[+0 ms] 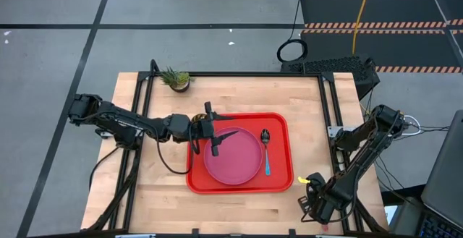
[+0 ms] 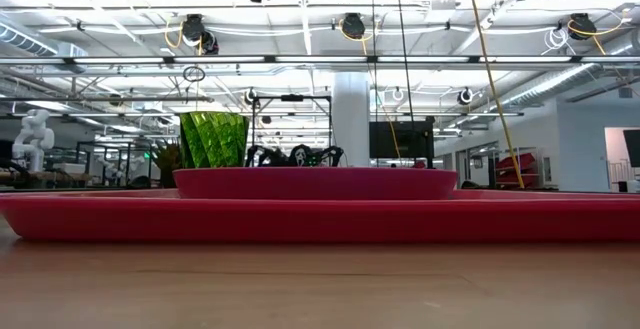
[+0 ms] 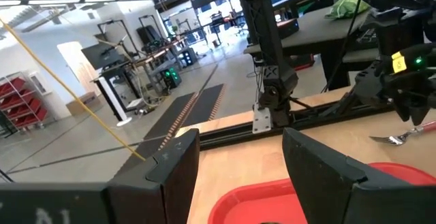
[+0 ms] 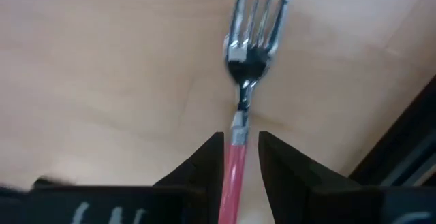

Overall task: Pick and place plate/cup/fork/spoon on tray
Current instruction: Put the pink fork on the red serving tray to the right of the blue spoon

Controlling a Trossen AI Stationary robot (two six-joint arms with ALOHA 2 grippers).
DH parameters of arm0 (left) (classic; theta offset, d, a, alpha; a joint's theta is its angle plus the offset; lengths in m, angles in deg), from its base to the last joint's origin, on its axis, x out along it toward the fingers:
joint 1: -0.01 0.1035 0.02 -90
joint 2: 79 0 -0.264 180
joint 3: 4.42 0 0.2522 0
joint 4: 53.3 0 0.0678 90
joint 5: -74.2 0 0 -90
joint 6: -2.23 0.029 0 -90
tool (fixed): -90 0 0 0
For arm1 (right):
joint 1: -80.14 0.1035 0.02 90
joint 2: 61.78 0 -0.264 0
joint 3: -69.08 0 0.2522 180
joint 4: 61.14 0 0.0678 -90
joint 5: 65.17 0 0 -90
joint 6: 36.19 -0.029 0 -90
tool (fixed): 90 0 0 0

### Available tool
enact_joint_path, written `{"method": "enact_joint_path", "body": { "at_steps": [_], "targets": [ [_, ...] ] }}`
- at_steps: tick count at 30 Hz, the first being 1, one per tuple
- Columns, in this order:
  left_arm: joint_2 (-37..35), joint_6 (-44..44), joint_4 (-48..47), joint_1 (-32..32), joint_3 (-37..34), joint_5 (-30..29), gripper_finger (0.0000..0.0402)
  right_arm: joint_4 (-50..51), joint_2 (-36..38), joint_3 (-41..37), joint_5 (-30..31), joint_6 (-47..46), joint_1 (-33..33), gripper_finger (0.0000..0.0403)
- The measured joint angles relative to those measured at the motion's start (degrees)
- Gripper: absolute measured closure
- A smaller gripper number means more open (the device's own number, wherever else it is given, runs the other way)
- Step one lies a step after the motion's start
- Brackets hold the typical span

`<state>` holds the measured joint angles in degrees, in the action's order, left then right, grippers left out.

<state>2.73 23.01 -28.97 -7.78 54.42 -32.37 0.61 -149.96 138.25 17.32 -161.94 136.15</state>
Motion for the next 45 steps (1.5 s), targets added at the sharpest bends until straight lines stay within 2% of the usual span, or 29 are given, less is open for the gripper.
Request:
{"method": "enact_joint_path", "body": {
  "at_steps": [11, 19, 24, 30, 35, 41, 45],
  "targets": [
    [0.0, -0.1, -0.8, 0.0, 0.0, 0.0, 0.0188, -5.8, 0.0, -4.3, 0.0, 0.2, 0.0, 0.0272],
    [0.0, -0.3, -1.1, 0.0, 0.0, 0.0, 0.0188, -13.7, 0.1, -8.4, -0.2, -0.7, 0.0, 0.0269],
    [0.0, -0.4, -1.2, 0.0, 0.0, 0.0, 0.0188, -13.0, 0.1, -8.5, -0.7, -0.7, 0.0, 0.0298],
    [0.0, -0.4, -1.2, 0.0, 0.0, 0.0, 0.0188, -12.9, 0.1, -8.5, -1.9, -0.4, 0.0, 0.0387],
    [0.0, -0.4, -1.3, 0.0, 0.0, 0.0, 0.0188, -11.9, 0.1, -8.5, -3.7, -0.9, -0.1, 0.0388],
    [0.0, -0.4, -1.3, 0.0, 0.0, 0.0, 0.0188, -10.7, 0.5, -8.5, -3.1, -0.8, -0.8, 0.0397],
    [0.0, -0.5, -1.3, 0.0, 0.0, 0.0, 0.0188, -3.8, 1.4, -6.4, -3.0, 0.2, -2.3, 0.0399]
  ]
}}
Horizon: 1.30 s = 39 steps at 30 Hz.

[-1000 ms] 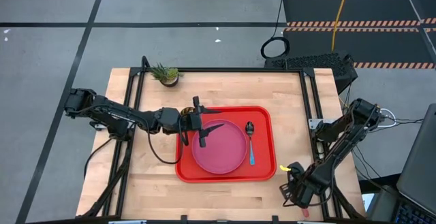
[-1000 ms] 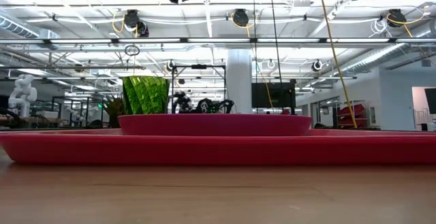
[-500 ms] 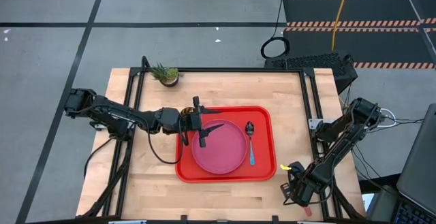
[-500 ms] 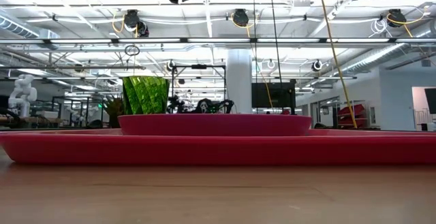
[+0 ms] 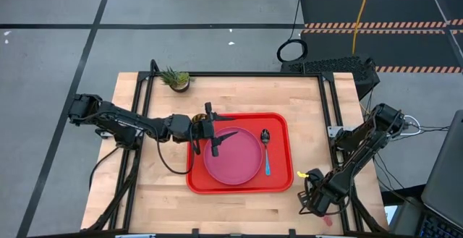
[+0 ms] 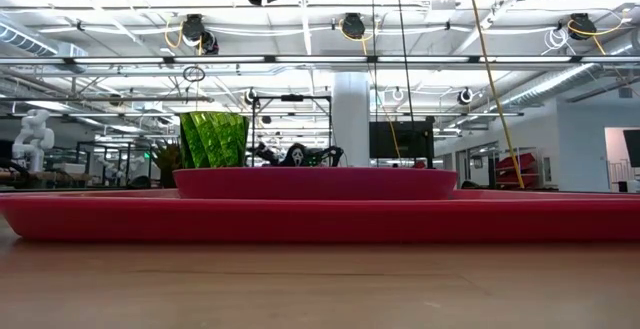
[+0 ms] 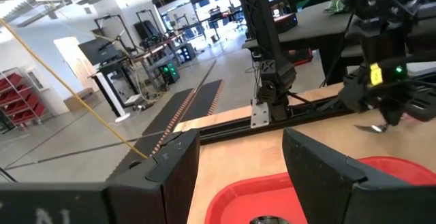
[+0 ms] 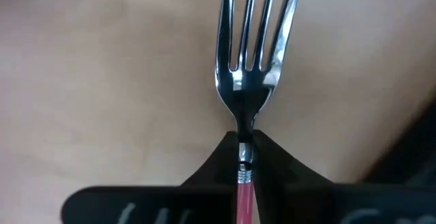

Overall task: Pick and place plate/cup/fork/spoon on tray
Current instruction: Put the pink fork on the red serving tray to the right of the blue spoon

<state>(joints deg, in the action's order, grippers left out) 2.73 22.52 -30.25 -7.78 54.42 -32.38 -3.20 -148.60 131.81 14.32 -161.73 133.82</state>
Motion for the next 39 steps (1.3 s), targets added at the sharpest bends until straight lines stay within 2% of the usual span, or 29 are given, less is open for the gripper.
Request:
{"method": "enact_joint_path", "body": {
  "at_steps": [4, 12, 17, 28, 33, 39],
  "targets": [
    [0.0, -0.1, -0.3, 0.0, 0.0, 0.0, 0.0188, 7.1, 2.2, 3.9, 1.8, 2.3, -2.2, 0.0400],
    [0.0, -2.4, -1.2, -0.1, 0.0, 0.0, 0.0188, 19.1, 7.8, 10.9, 11.7, 7.1, -8.7, 0.0402],
    [0.0, -4.4, -1.4, -0.6, 0.0, 0.0, 0.0188, 21.8, 8.5, 11.8, 12.1, 14.7, -16.4, 0.0402],
    [0.0, -9.2, -6.3, -3.1, 0.0, 0.1, 0.0188, 19.4, 8.4, 11.7, 13.2, 37.3, -38.1, 0.0402],
    [0.0, -10.8, -9.6, -4.0, 0.0, 0.2, 0.0188, 13.3, 7.8, 9.7, 13.7, 42.8, -44.2, 0.0402],
    [0.0, -7.4, -14.4, -4.3, 0.0, 0.2, 0.0188, 10.3, 4.1, 9.2, 12.0, 46.1, -48.5, 0.0402]
  ]
}}
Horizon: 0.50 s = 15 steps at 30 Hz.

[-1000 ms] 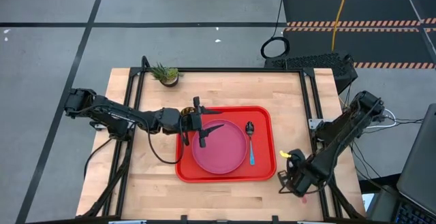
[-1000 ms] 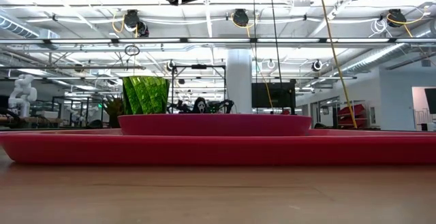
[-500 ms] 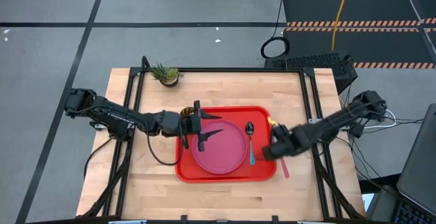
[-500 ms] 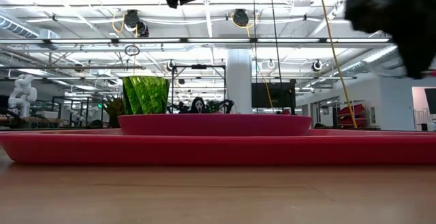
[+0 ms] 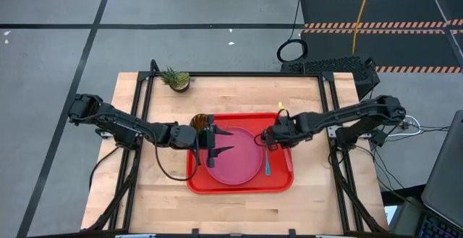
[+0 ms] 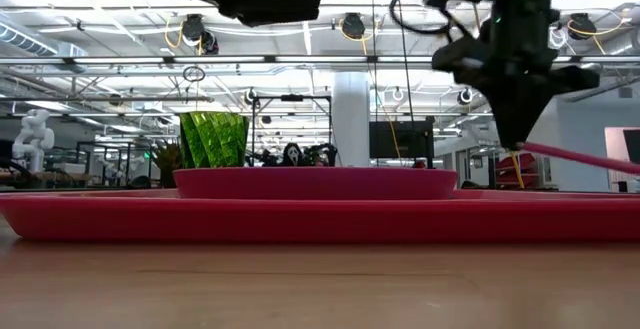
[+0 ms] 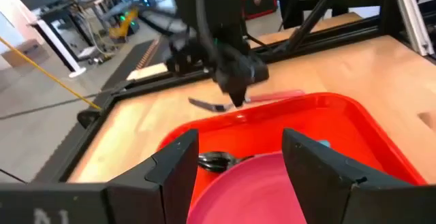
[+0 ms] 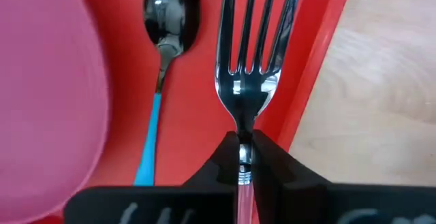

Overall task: Pick and place plate/cup/fork/spoon on tray
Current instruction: Put the pink fork on the red serving tray to the right of the blue spoon

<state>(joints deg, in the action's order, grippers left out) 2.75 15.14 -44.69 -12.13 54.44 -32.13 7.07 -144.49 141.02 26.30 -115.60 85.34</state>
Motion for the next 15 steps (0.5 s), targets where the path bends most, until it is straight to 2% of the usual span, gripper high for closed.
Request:
{"method": "enact_joint_path", "body": {
  "at_steps": [6, 15],
  "targets": [
    [0.0, 0.5, 0.6, 0.0, 0.0, 0.0, 0.0188, -4.5, -4.2, 0.0, -3.3, 0.0, -1.1, 0.0402],
    [0.0, 2.0, 1.8, 0.0, 0.0, 0.0, 0.0188, -3.4, -4.7, 0.0, -1.8, -3.8, -1.4, 0.0402]
  ]
}}
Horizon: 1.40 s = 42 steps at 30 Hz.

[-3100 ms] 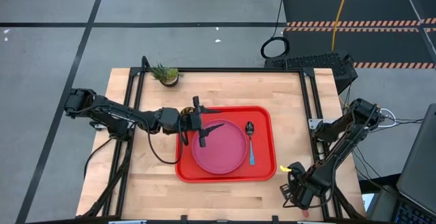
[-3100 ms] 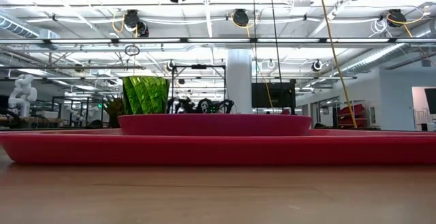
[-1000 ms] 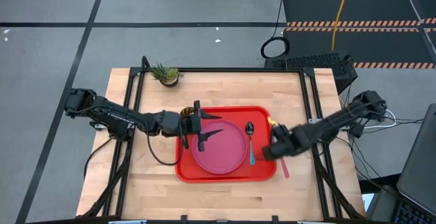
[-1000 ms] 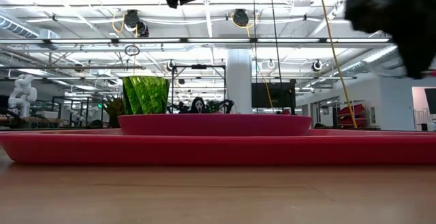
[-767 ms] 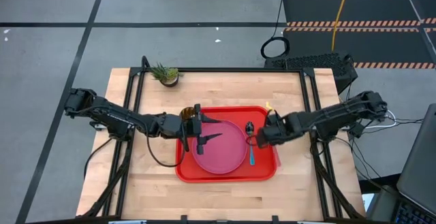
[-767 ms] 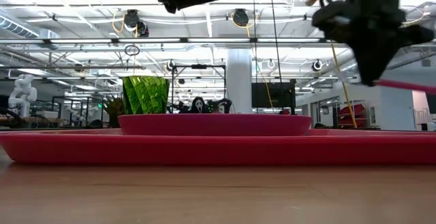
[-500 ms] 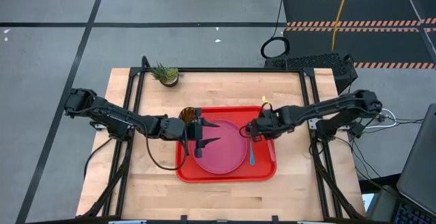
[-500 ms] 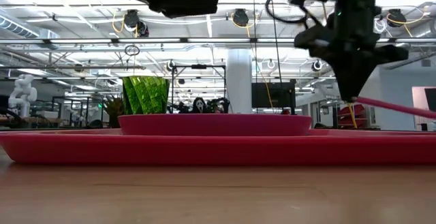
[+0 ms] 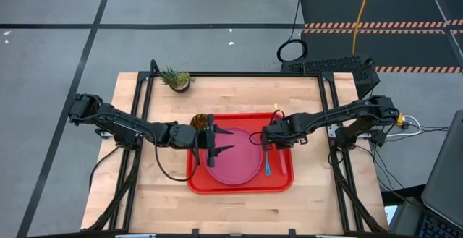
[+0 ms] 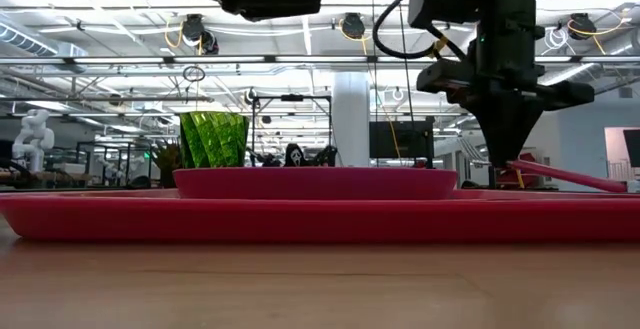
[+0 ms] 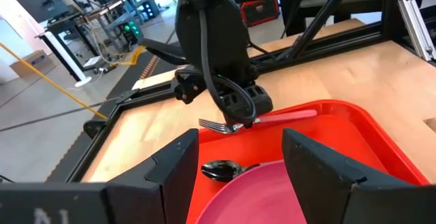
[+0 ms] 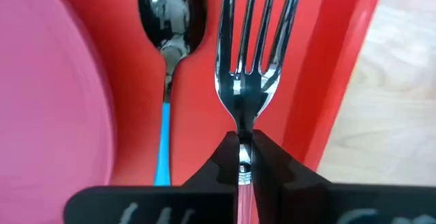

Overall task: Pick and place plate/cup/fork/spoon on tray
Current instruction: Put the pink fork on the red serving tray to the right of the blue spoon

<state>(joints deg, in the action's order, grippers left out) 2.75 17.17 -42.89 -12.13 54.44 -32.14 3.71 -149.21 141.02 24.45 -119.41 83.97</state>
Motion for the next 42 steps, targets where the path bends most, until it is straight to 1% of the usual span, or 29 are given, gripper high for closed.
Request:
{"method": "enact_joint_path", "body": {
  "at_steps": [6, 12, 17, 26, 38, 42],
  "targets": [
    [0.0, 0.0, 0.0, 0.0, 0.0, 0.0, 0.0188, -0.7, -1.5, 0.0, 2.1, 0.0, -0.4, 0.0402],
    [0.0, 0.0, -0.1, 0.0, 0.0, 0.0, 0.0188, -1.1, -3.3, 0.0, 1.9, 0.0, -0.4, 0.0402],
    [0.0, 0.0, -0.2, 0.0, 0.0, 0.0, 0.0188, -2.3, -3.4, 0.0, 1.9, -0.1, -0.4, 0.0403],
    [0.0, 0.0, -0.6, 0.0, 0.0, 0.0, 0.0188, -2.9, -4.8, 0.0, 2.1, -4.5, 1.2, 0.0402],
    [0.0, 0.5, -2.1, 0.2, 0.0, 0.0, 0.0188, -2.8, -5.4, -0.1, 3.4, -4.9, 1.1, 0.0400],
    [0.0, 0.6, -2.1, 0.2, 0.0, 0.0, 0.0188, -4.0, -5.4, -1.4, 3.3, -6.6, 1.2, 0.0400]
  ]
}}
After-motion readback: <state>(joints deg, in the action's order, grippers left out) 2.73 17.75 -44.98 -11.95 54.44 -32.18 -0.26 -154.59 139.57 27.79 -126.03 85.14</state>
